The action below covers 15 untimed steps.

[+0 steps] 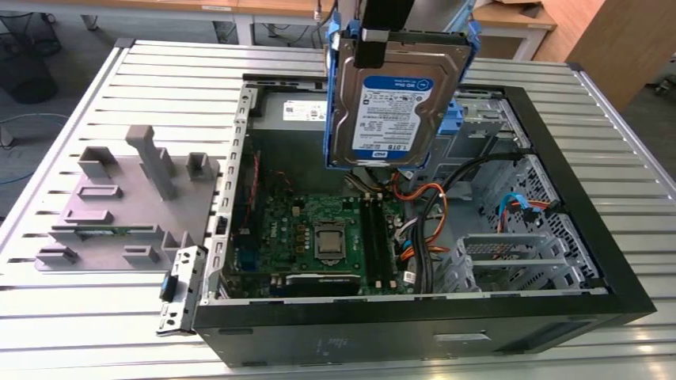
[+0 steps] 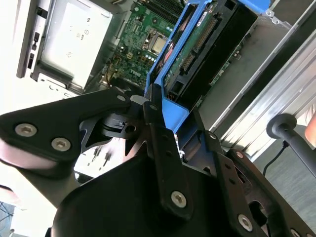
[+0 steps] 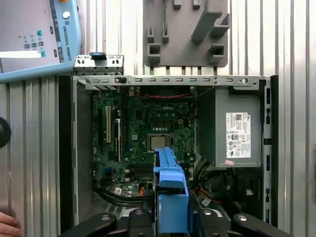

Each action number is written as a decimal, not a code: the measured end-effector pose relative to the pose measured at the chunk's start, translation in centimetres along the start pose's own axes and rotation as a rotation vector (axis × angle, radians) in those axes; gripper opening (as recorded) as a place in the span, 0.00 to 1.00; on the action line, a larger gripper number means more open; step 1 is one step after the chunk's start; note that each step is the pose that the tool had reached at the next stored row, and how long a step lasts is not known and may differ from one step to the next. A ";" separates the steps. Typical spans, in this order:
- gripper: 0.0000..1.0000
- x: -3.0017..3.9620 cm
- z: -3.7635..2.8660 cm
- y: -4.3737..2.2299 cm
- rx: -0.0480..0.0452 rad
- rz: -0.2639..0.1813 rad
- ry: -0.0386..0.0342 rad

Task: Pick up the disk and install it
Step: 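Pick up the disk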

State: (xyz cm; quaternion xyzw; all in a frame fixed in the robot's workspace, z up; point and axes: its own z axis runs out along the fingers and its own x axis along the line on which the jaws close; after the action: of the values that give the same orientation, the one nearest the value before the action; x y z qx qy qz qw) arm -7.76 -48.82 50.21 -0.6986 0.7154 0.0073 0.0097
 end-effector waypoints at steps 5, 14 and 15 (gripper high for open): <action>0.36 1.21 -0.02 -0.02 0.0000 0.000 -0.0001; 0.36 3.44 -0.07 -0.06 0.0000 0.000 0.0000; 0.36 3.67 -0.07 -0.07 0.0000 0.000 0.0000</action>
State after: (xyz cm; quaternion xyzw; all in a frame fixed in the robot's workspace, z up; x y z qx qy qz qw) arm -7.78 -52.49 50.19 -0.6986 0.7154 0.0073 0.0097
